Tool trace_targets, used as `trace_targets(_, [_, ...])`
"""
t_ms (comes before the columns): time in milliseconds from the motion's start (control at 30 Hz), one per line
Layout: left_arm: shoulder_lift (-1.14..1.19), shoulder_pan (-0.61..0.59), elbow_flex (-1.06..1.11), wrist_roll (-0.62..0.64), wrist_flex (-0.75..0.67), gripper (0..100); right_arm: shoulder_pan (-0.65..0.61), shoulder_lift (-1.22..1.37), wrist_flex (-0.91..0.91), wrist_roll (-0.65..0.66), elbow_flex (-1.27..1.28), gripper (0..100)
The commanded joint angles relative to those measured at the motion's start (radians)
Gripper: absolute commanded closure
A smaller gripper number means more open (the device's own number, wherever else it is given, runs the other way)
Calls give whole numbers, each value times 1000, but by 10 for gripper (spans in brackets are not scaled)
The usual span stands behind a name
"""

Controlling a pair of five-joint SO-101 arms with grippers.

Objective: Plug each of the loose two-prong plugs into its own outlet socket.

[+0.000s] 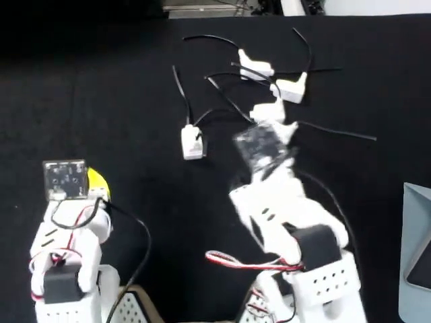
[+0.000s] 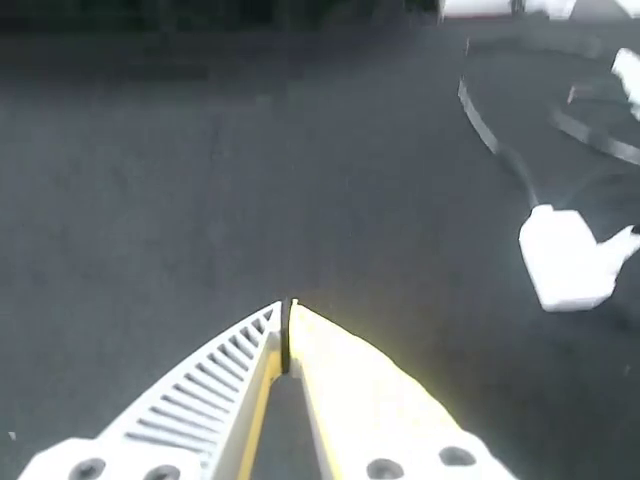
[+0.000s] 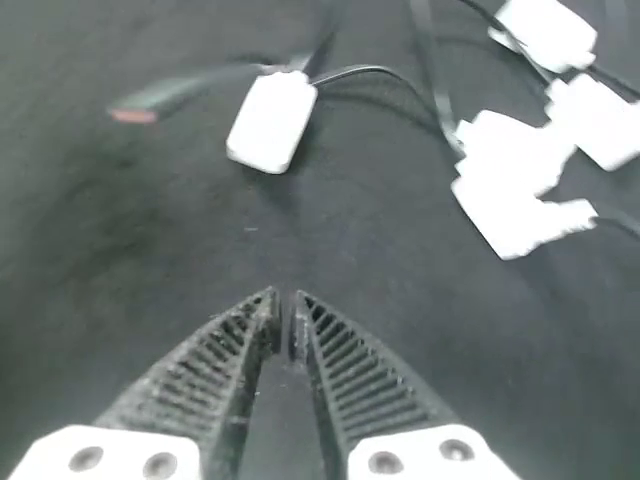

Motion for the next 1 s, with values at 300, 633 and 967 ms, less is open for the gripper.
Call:
trace_targets(300, [-9,15,217,3,-8,970,143,-262,-285,-64,493,985])
trace_targets(633, [-9,22,343,2,-8,970,153,-529,-295,-68,757,983])
trace_targets(967, [-8,13,343,2,2,970,204,-662,-81,-63,751,983])
